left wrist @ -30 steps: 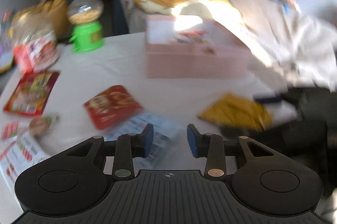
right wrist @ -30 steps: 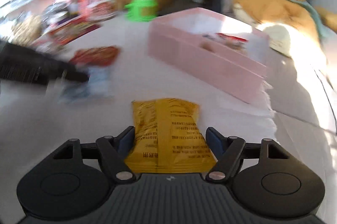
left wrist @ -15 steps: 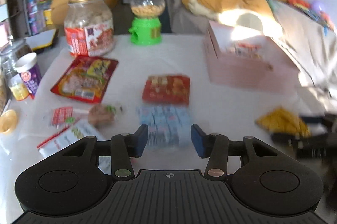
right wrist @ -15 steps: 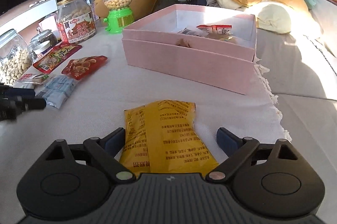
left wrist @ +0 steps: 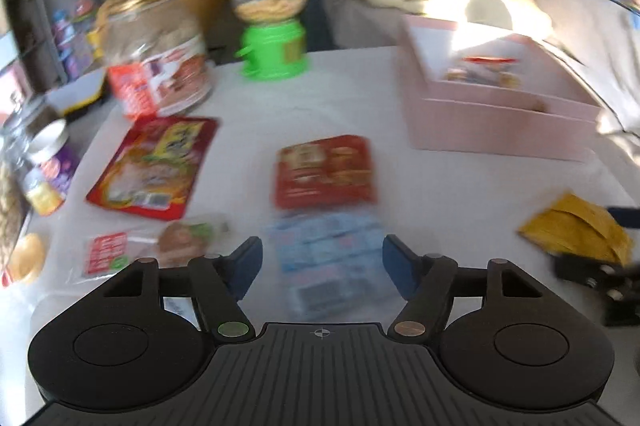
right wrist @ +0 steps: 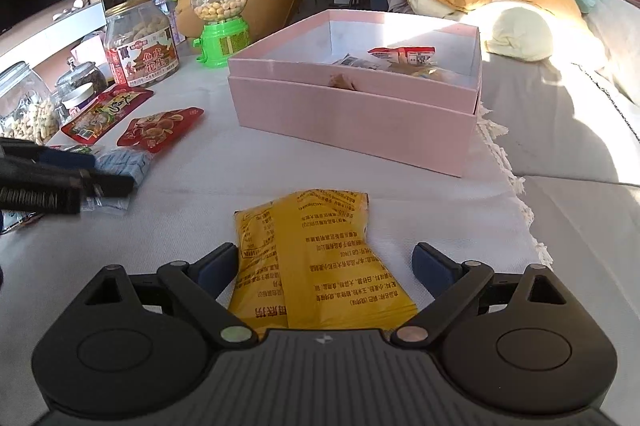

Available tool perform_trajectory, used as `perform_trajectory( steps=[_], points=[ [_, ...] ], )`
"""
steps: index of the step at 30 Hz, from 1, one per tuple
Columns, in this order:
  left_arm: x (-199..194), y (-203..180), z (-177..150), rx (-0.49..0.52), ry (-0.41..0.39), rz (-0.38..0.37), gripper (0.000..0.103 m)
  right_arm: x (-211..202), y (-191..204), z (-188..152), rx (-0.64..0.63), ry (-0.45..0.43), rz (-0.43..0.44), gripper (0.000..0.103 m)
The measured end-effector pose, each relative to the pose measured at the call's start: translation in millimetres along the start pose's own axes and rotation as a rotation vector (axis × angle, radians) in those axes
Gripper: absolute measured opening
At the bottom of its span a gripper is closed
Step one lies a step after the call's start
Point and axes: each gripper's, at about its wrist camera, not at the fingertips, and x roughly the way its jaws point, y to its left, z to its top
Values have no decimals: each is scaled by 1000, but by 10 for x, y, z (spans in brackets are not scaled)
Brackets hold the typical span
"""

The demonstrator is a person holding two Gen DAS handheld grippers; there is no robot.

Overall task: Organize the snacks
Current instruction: 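Grasp the blue-and-white tablet packet with the left tool while the right tool lifts the yellow bag, then drop the blue-and-white packet into the pink box while the right tool drops the yellow bag in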

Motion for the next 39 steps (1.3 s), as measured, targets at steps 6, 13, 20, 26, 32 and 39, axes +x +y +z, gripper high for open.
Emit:
perform_trajectory(
  steps=[6, 13, 20, 26, 32, 39],
  points=[
    [235, 74, 113, -78, 45, -78, 78, 36, 71, 3, -51, 21, -25, 99],
    [97, -48, -44, -11, 25, -79, 71, 46, 45, 14, -39, 30, -24, 103],
    [-273, -337, -383, 66, 40, -150, 71, 72, -32, 74, -15, 39, 14, 103],
    [-281, -365, -418, 66, 29, -143, 73, 51, 64, 111, -83, 50, 6, 71],
    [-279, -358, -428, 73, 21, -148, 73, -300, 180, 191, -145, 7, 62, 66],
    [-281, -361, -426, 73, 21, -149, 73, -455, 136, 194, -156, -20, 32, 66]
  ],
)
